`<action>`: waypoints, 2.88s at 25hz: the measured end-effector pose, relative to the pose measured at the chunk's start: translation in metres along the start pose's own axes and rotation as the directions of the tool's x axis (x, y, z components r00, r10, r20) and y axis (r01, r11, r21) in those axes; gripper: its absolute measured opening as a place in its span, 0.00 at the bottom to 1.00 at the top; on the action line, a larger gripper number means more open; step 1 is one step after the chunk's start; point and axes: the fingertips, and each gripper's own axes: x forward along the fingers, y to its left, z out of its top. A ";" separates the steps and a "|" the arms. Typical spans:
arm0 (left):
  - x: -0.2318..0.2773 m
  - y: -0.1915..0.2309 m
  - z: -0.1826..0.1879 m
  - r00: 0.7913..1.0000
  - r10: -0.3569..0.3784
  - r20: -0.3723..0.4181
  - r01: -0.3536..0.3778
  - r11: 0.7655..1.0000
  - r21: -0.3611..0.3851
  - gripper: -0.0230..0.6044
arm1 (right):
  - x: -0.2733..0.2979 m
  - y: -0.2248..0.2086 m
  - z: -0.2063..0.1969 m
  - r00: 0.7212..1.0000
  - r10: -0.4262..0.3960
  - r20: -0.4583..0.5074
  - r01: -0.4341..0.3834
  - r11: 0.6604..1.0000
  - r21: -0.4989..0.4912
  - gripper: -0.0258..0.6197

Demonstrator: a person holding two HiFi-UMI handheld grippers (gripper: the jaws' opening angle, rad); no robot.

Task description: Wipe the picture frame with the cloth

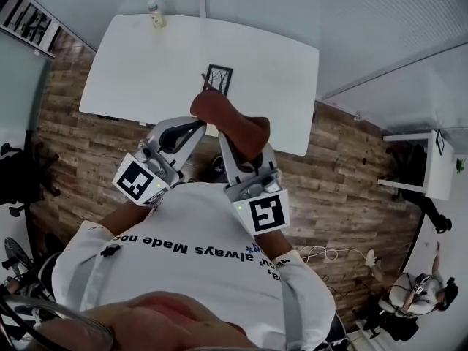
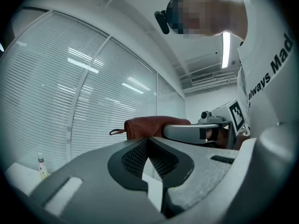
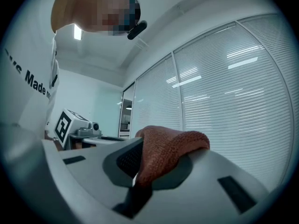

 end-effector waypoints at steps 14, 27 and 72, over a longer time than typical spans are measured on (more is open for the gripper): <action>0.035 0.038 -0.013 0.999 0.041 -0.014 -0.041 0.999 -0.035 0.04 | 0.033 -0.038 -0.015 0.999 0.026 -0.030 -0.026 1.000 0.010 0.09; 0.026 0.140 -0.008 1.000 0.004 0.008 -0.004 0.999 -0.051 0.04 | 0.145 -0.030 -0.013 0.999 0.025 -0.042 -0.026 1.000 -0.014 0.09; 0.081 0.233 -0.215 0.941 0.022 -0.338 -0.096 0.974 -0.205 0.04 | 0.223 -0.127 -0.198 0.952 0.021 -0.307 -0.018 1.000 0.015 0.09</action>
